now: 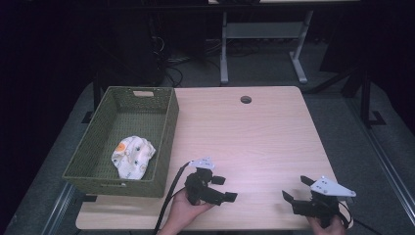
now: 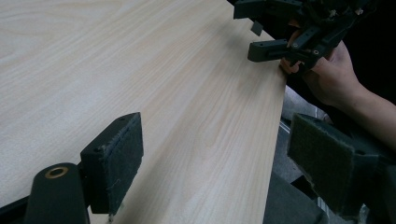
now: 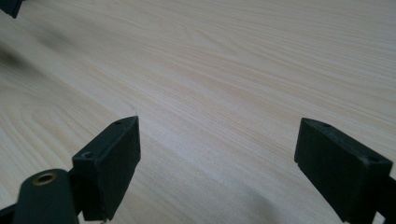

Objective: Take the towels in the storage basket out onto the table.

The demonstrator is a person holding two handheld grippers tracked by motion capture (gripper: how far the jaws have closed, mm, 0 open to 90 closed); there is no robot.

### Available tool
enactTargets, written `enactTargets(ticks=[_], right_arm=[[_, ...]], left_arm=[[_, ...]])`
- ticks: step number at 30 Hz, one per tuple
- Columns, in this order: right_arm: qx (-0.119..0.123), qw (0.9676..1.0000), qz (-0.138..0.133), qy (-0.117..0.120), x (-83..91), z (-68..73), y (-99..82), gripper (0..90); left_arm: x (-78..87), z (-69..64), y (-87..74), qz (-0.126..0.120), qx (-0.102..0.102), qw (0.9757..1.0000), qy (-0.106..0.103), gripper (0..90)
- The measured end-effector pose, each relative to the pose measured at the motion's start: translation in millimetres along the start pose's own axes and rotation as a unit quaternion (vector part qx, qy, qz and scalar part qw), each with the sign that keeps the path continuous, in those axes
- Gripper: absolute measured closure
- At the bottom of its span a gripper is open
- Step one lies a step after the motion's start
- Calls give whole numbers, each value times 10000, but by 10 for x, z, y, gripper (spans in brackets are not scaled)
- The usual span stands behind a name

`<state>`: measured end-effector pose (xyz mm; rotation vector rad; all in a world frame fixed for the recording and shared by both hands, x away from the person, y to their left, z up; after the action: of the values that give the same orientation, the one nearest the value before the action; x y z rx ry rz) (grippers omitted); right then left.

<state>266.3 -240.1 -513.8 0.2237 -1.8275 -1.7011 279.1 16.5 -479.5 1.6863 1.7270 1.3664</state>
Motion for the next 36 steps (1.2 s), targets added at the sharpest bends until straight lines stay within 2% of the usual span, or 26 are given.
enactTargets(ticks=[5,6,11,15,18,22,27,30,36], right_arm=[[10,10000,4,-5,-5,-3,-1,139],[17,10000,3,-5,-8,-4,-1,139],[9,10000,43,-23,-19,4,-12,139],[10,10000,20,-36,-9,-1,-11,139],[6,10000,31,-34,-13,-4,-16,140],[4,10000,48,-38,-17,2,-20,140],[16,10000,6,-32,-14,13,-4,140],[42,10000,17,-17,-22,25,-5,140],[71,10000,33,-3,-25,36,-7,140]], left_arm=[[23,23,32,-31,-24,10000,35,177],[29,19,42,-54,46,10000,14,178],[53,43,94,-50,63,10000,-36,177],[102,70,157,-30,-9,10000,59,178],[177,101,231,-115,-77,9998,129,178],[228,112,287,-158,-43,9998,150,177],[287,84,379,-257,-68,9996,133,165],[325,66,436,-230,-142,9996,118,165],[402,42,530,-144,-127,9998,39,162]])
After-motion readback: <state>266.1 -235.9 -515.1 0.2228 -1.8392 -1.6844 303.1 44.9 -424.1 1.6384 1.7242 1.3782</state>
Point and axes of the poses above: each handheld gripper's, and its own axes: x roughly backward along the jaws, y roughly out of its top, z roughly to its left, the point moved 8 cm from there along -x, roughly forward along the jaws, and after that the axes turned 13 degrees about -z, right-handed, at the moved point
